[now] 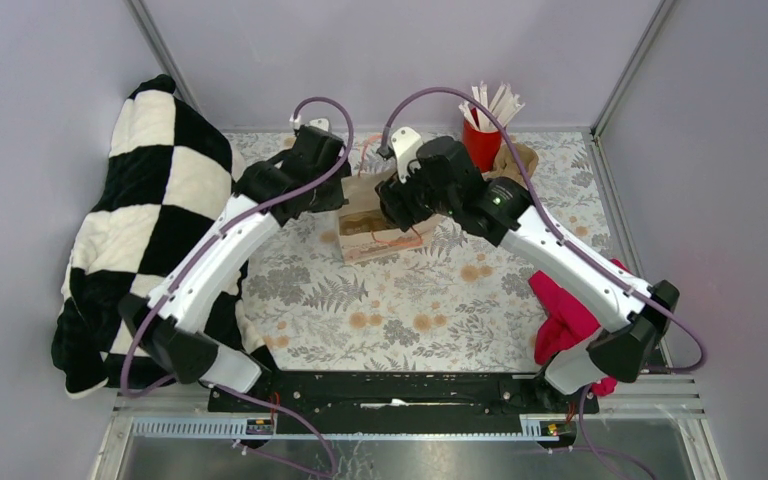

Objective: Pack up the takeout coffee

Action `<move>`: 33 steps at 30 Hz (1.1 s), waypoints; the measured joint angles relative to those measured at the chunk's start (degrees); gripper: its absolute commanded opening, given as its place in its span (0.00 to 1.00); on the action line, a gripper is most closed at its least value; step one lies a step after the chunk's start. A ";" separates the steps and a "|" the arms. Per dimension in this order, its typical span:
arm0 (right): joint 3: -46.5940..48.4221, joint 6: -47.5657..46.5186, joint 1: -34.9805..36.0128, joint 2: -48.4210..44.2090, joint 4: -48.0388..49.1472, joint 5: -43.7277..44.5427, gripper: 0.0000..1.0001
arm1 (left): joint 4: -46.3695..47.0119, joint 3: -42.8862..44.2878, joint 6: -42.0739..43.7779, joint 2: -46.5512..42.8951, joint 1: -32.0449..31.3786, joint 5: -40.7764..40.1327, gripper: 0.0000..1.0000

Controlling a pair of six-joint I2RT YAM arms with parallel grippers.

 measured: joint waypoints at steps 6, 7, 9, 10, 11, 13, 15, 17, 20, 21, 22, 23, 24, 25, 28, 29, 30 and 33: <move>-7.54 -9.38 0.00 -6.69 1.27 -5.38 0.00 | 7.02 -11.19 3.28 -10.60 -3.45 1.22 0.00; -8.59 -11.30 0.00 -7.67 1.46 -7.10 0.00 | 8.09 -13.07 3.69 -12.39 -3.93 1.49 0.00; -10.67 -14.71 0.00 -9.42 1.75 -10.64 0.00 | 10.91 -16.81 4.68 -15.67 -4.63 1.95 0.00; -11.80 -16.41 0.00 -10.25 1.97 -12.46 0.00 | 11.87 -18.29 5.11 -16.96 -4.96 2.03 0.00; -12.85 -18.01 0.02 -10.95 2.05 -14.05 0.00 | 13.03 -19.89 5.60 -18.18 -5.33 2.08 0.00; -15.02 -21.77 0.17 -12.26 2.08 -16.94 0.00 | 14.73 -22.27 6.49 -19.76 -6.56 1.92 0.00; -16.48 -25.09 0.68 -12.85 2.14 -18.53 0.00 | 16.33 -24.57 7.52 -20.87 -8.90 1.53 0.00; -17.66 -28.02 1.55 -13.00 2.25 -19.17 0.00 | 17.09 -25.79 8.50 -21.42 -11.30 0.59 0.00; -18.60 -32.22 2.75 -13.00 2.16 -19.56 0.00 | 18.12 -27.41 9.92 -22.21 -14.80 -1.01 0.00; -18.64 -33.59 3.15 -12.94 2.08 -19.52 0.00 | 18.51 -27.91 10.21 -22.49 -15.54 -1.31 0.00; -18.64 -35.15 3.65 -12.85 2.12 -19.43 0.00 | 18.99 -28.48 10.38 -22.82 -16.09 -1.60 0.00; -18.64 -36.30 4.02 -12.72 2.21 -19.34 0.00 | 19.82 -29.31 10.45 -23.32 -16.35 -1.81 0.00; -18.64 -37.70 4.55 -12.52 2.29 -18.88 0.00 | 20.48 -30.08 10.45 -23.82 -16.44 -1.92 0.00; -18.69 -39.01 4.96 -12.28 2.38 -18.45 0.00 | 21.31 -31.21 10.40 -24.59 -16.55 -1.99 0.00; -20.31 -42.95 5.84 -11.78 3.91 -16.63 0.00 | 23.17 -34.69 10.12 -27.39 -17.11 -2.60 0.00; -21.05 -44.17 5.95 -11.69 4.15 -16.09 0.00 | 23.63 -35.80 9.92 -28.33 -17.44 -2.86 0.00; -21.55 -45.44 6.03 -11.28 4.04 -15.34 0.00 | 24.13 -36.70 9.77 -29.00 -17.73 -3.04 0.00; -21.57 -47.84 6.12 -8.81 4.79 -12.79 0.00 | 25.88 -40.09 9.14 -31.17 -18.56 -3.28 0.00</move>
